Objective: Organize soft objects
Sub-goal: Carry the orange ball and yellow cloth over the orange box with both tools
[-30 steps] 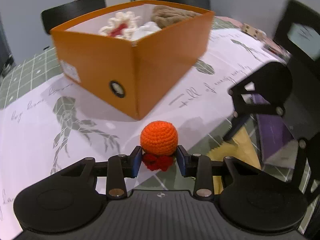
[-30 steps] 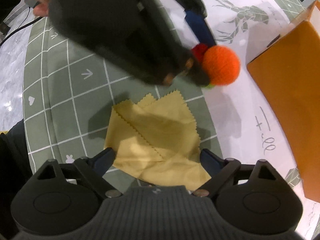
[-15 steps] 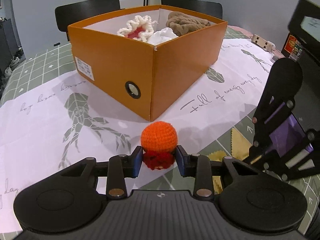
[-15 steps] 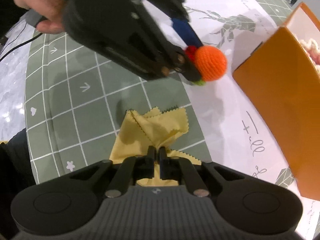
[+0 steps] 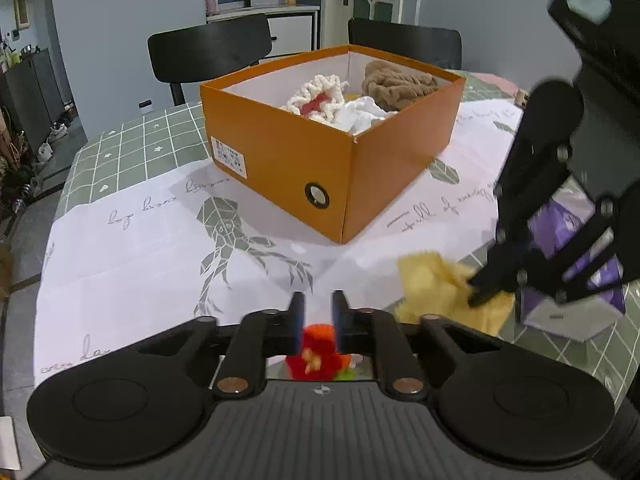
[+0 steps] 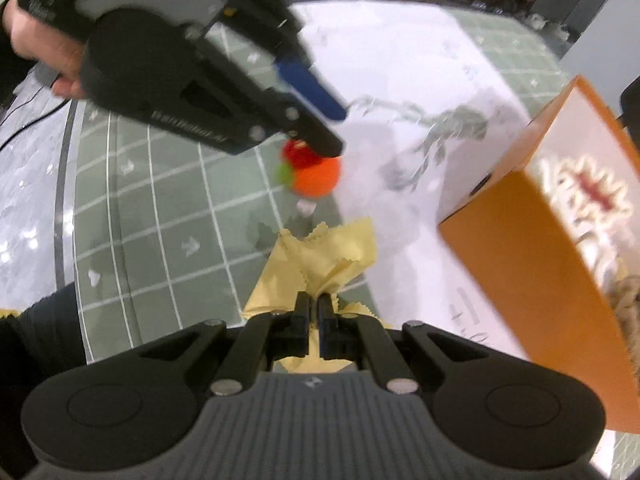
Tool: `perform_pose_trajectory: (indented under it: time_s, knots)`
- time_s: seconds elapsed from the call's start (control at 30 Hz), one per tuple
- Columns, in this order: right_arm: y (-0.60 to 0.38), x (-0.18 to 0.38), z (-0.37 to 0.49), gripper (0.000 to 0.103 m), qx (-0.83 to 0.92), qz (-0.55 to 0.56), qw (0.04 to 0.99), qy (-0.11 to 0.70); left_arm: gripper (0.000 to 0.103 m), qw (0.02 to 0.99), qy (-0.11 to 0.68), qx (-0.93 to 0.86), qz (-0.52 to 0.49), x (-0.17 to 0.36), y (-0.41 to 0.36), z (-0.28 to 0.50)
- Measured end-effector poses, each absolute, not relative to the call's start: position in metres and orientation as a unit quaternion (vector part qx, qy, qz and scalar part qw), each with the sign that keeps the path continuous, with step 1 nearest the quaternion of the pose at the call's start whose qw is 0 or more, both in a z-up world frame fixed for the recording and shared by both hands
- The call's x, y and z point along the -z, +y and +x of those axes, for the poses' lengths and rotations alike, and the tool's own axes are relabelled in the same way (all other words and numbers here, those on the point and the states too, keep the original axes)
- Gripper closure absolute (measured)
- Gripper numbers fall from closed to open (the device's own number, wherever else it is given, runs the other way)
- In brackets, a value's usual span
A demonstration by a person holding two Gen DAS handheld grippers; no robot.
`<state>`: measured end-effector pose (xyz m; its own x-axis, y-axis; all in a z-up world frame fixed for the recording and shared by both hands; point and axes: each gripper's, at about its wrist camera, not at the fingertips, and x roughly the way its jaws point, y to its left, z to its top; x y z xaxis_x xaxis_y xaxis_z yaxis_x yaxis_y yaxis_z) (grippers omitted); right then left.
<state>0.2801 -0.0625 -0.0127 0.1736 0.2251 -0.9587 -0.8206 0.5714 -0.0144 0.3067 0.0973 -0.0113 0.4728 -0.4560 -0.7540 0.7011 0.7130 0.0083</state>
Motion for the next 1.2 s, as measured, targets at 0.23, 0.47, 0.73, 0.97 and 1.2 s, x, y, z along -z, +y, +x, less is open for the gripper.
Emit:
perform_pose_trajectory:
  time_s: [0.23,0.47,0.73,0.97,1.2]
  knots:
    - [-0.063,-0.003,0.270,0.102,-0.363,-0.284,0.719,0.521,0.049,0.829,0.400,0.341,0.193,0.030,0.095,0.297]
    - [-0.065,-0.002,0.259,0.102,-0.357,-0.290,0.715,0.527,0.047,0.827,0.408,0.332,0.195,0.058,0.091,0.301]
    - [-0.070,0.000,0.255,0.102,-0.346,-0.293,0.716,0.531,0.057,0.816,0.424,0.325,0.222,0.060,0.088,0.296]
    - [-0.078,-0.008,0.263,0.102,-0.339,-0.282,0.731,0.521,0.057,0.826,0.405,0.322,0.223,0.037,0.090,0.290]
    - [-0.086,-0.033,0.272,0.102,-0.328,-0.270,0.756,0.498,0.057,0.840,0.365,0.331,0.228,-0.001,0.079,0.288]
